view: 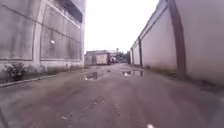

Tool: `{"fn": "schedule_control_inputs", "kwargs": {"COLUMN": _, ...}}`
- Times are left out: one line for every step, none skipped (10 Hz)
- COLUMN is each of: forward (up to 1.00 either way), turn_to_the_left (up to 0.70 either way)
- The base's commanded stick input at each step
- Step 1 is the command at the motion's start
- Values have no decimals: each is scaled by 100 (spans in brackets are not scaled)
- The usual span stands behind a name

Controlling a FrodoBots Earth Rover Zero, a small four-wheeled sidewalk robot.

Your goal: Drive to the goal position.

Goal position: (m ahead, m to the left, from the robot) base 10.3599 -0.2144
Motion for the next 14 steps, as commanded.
{"fn": "schedule_control_inputs", "kwargs": {"forward": 85, "turn_to_the_left": 0}}
{"fn": "schedule_control_inputs", "kwargs": {"forward": 85, "turn_to_the_left": 0}}
{"fn": "schedule_control_inputs", "kwargs": {"forward": 85, "turn_to_the_left": 0}}
{"fn": "schedule_control_inputs", "kwargs": {"forward": 85, "turn_to_the_left": 0}}
{"fn": "schedule_control_inputs", "kwargs": {"forward": 85, "turn_to_the_left": 0}}
{"fn": "schedule_control_inputs", "kwargs": {"forward": 85, "turn_to_the_left": 0}}
{"fn": "schedule_control_inputs", "kwargs": {"forward": 85, "turn_to_the_left": 0}}
{"fn": "schedule_control_inputs", "kwargs": {"forward": 85, "turn_to_the_left": 0}}
{"fn": "schedule_control_inputs", "kwargs": {"forward": 85, "turn_to_the_left": 0}}
{"fn": "schedule_control_inputs", "kwargs": {"forward": 85, "turn_to_the_left": 0}}
{"fn": "schedule_control_inputs", "kwargs": {"forward": 85, "turn_to_the_left": 0}}
{"fn": "schedule_control_inputs", "kwargs": {"forward": 85, "turn_to_the_left": 0}}
{"fn": "schedule_control_inputs", "kwargs": {"forward": 85, "turn_to_the_left": 0}}
{"fn": "schedule_control_inputs", "kwargs": {"forward": 85, "turn_to_the_left": 0}}
